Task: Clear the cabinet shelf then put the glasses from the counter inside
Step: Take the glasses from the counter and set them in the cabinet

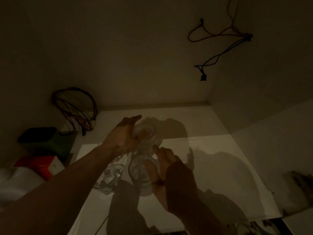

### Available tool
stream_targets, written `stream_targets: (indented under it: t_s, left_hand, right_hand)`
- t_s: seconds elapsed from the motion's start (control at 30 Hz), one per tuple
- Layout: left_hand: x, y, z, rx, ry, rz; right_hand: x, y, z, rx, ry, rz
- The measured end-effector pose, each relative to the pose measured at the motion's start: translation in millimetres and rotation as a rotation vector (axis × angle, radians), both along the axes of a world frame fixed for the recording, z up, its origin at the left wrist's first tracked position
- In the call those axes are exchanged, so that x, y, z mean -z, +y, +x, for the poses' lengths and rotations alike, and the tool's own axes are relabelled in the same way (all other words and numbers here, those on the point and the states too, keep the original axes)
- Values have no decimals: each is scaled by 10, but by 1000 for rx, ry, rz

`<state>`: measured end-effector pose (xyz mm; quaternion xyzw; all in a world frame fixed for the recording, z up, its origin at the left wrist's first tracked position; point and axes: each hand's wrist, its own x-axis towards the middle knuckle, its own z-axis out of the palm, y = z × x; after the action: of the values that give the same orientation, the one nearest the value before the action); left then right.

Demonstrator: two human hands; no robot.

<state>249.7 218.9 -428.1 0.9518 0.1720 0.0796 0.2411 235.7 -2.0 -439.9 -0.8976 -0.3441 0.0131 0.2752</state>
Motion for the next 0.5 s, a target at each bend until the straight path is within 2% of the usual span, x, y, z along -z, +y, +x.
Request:
stream_targets:
  t_s: [0.17, 0.27, 0.33, 0.5]
  left_hand:
    - [-111, -13, -433, -137, 96, 176]
    - [-137, -117, -680, -147, 188, 269]
    - [-127, -235, -835, -165, 253, 301]
    - [-113, -632, -1116, -198, 356, 324]
  right_hand:
    - [-73, -245, 236, 113, -88, -84]
    - [-137, -293, 288, 159, -76, -257]
    - [-178, -311, 298, 133, -29, -368]
    - [-320, -347, 171, 0, 36, -483]
